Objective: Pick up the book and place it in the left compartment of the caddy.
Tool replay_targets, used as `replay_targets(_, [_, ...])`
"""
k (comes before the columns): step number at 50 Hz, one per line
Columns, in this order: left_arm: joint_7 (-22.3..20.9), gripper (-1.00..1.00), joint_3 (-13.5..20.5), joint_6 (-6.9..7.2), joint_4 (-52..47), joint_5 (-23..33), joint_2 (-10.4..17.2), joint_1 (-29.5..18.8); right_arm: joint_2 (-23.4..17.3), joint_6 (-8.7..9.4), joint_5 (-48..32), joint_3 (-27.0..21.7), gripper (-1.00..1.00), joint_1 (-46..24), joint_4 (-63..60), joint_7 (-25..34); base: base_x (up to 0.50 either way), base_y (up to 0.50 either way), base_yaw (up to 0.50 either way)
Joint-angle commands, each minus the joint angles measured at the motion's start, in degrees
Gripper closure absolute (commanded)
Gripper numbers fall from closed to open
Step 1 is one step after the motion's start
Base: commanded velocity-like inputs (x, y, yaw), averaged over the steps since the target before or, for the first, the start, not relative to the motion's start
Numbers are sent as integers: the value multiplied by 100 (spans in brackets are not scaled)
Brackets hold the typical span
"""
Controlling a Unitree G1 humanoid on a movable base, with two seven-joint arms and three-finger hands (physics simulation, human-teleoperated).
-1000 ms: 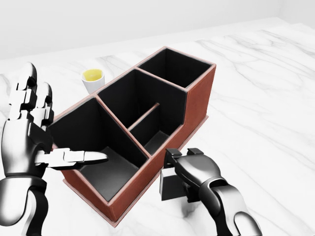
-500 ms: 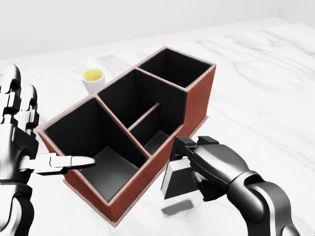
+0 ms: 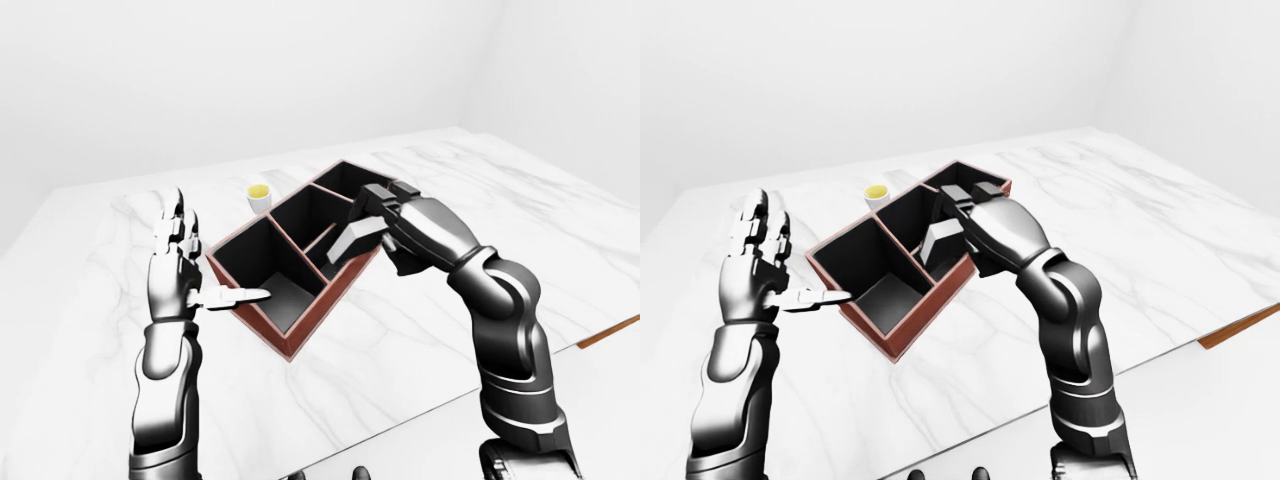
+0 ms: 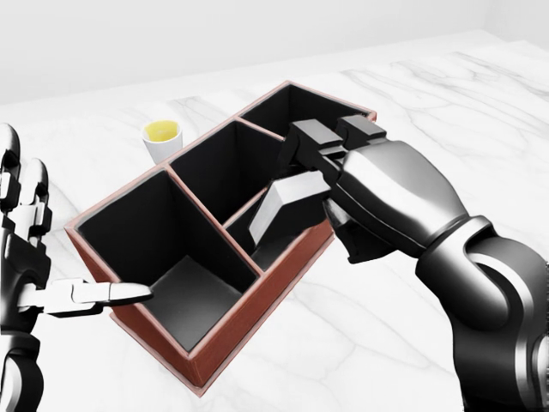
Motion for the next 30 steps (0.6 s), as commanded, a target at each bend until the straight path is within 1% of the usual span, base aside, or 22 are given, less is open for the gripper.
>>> replay_targets(1, [-34, -100, 63, 0, -78, 11, 15, 47, 218, 0, 184, 239, 100, -924, 345, 0, 0, 0, 0])
replay_targets(7, [-42, -100, 100, 0, -128, 8, 31, 45, 485, 0, 134, 445, 100, -1128, 638, 0, 0, 0, 0])
replay_targets(20, [-60, -100, 162, 0, -190, -14, 44, 67, 1032, 0, -105, 847, 100, -1111, 1040, 0, 0, 0, 0])
replay_targets(30, [-74, -100, 195, 0, -128, -35, 68, 48, 1314, 0, -302, 1013, 100, -1261, 1790, 0, 0, 0, 0])
